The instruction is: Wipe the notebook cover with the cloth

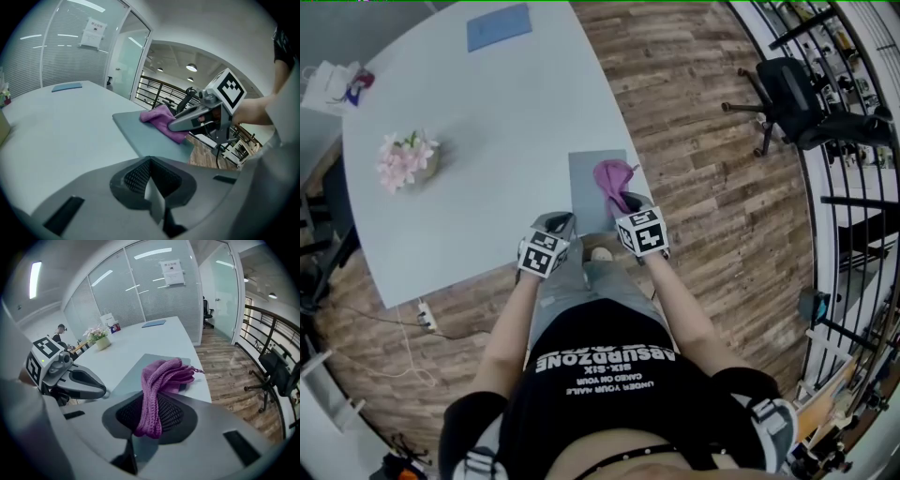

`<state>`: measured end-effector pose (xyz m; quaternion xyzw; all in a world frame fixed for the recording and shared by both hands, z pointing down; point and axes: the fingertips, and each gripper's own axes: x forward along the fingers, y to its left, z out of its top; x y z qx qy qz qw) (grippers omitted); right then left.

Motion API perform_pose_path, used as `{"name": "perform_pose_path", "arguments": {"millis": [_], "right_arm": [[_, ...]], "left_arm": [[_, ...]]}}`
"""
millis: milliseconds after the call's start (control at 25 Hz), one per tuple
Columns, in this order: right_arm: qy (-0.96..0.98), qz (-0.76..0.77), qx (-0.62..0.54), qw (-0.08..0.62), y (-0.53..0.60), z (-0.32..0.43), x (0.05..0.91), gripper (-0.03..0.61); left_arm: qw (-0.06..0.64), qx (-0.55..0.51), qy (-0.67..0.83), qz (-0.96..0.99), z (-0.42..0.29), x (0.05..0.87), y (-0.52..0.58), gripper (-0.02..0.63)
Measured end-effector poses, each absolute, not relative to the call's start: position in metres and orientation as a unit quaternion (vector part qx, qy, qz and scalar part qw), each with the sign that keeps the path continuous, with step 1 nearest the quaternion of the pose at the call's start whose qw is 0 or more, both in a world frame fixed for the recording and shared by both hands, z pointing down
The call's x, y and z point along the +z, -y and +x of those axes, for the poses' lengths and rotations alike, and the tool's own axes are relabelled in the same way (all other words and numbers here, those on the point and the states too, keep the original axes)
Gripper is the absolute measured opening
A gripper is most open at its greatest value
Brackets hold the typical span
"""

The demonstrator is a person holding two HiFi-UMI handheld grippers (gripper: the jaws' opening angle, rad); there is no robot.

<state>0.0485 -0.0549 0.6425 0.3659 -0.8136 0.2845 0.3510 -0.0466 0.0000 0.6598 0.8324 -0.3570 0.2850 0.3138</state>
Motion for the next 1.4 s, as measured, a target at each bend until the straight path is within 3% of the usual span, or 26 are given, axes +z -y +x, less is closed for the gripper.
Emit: {"name": "perform_pose_path", "arguments": {"millis": [1400], "right_arm": [[0.863, 0.233, 0.277, 0.354, 0.022, -0.052, 0.644, 0.084]], "left_arm": [[0.329, 0.279, 0.387, 0.815, -0.063, 0.661, -0.027, 0.017]]}}
